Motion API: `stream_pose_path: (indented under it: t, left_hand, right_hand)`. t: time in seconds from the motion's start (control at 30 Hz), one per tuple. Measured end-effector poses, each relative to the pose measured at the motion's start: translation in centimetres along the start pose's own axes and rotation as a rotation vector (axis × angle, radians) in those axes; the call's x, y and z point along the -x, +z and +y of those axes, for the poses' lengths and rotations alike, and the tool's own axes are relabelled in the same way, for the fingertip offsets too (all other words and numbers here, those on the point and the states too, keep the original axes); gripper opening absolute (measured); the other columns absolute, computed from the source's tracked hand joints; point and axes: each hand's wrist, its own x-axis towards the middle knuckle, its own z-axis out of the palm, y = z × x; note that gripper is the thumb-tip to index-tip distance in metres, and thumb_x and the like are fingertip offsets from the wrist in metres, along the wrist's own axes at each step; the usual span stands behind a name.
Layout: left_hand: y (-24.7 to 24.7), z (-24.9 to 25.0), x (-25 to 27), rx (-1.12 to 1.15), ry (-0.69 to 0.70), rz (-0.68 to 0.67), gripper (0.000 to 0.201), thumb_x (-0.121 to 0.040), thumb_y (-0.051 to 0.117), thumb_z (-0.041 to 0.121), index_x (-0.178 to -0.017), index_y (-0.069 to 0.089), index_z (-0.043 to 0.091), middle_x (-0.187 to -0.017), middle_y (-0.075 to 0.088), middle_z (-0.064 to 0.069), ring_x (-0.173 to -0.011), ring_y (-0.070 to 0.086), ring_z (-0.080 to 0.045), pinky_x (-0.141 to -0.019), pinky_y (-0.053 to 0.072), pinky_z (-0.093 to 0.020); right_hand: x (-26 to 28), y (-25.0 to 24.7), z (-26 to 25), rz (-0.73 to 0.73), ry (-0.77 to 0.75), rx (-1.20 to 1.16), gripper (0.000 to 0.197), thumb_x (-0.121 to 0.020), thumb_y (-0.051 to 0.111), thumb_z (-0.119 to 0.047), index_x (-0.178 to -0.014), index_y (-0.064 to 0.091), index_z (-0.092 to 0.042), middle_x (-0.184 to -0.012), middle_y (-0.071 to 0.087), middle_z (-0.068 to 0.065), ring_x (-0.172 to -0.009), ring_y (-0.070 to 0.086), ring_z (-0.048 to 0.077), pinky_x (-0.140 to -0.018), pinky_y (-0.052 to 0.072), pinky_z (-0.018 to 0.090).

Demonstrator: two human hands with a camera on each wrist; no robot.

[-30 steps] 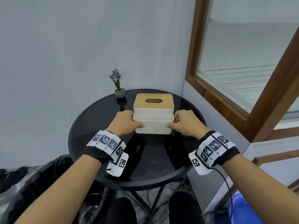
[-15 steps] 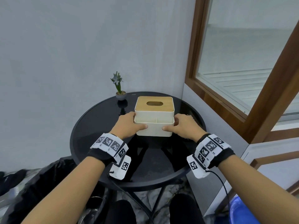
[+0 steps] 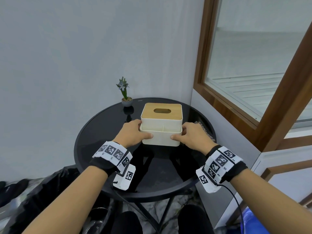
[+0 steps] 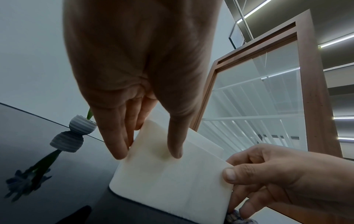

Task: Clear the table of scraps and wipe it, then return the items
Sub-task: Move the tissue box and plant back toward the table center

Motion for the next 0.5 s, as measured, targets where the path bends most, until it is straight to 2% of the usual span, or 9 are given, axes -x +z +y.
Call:
stream_pose_path:
  t: [0.2, 0.4, 0.5]
  left_hand:
    - [0.4, 0.2, -0.1, 0.000, -0.011, 0.014, 0.060, -0.078, 0.079, 0.034, -0.130, 0.053, 0.018, -0.121, 0.064, 0.001, -0.099, 0.057, -0.013, -0.081, 0.043, -0.023]
    - [1.0, 0.3, -0.6, -0.025, -0.032, 0.015, 0.061, -0.077, 0.078, 0.035, -0.129, 0.052, 0.016, -0.121, 0.064, -0.001, -0.105, 0.061, -0.018, -0.084, 0.046, -0.026]
    - [1.1, 0.5, -0.9, -0.030, -0.033, 0.018, 0.063, -0.077, 0.078, 0.035, -0.131, 0.051, 0.016, -0.122, 0.064, -0.002, -0.105, 0.061, -0.017, -0.082, 0.045, -0.025]
  right_hand:
    - [-0.5, -0.4, -0.1, -0.026, -0.005, 0.007, 0.057, -0.079, 0.073, -0.042, -0.125, 0.055, -0.012, -0.123, 0.065, 0.004, -0.109, 0.062, 0.020, -0.082, 0.050, 0.026]
    - [-1.7, -1.5, 0.3, -0.089, 0.000, -0.006, 0.053, -0.080, 0.073, -0.036, -0.124, 0.056, -0.013, -0.124, 0.064, 0.005, -0.112, 0.061, 0.021, -0.090, 0.051, 0.034]
    - [-2.4, -1.8, 0.4, -0.112, -0.003, -0.023, 0.053, -0.080, 0.074, -0.033, -0.126, 0.055, -0.012, -0.126, 0.063, 0.006, -0.115, 0.059, 0.021, -0.095, 0.052, 0.037]
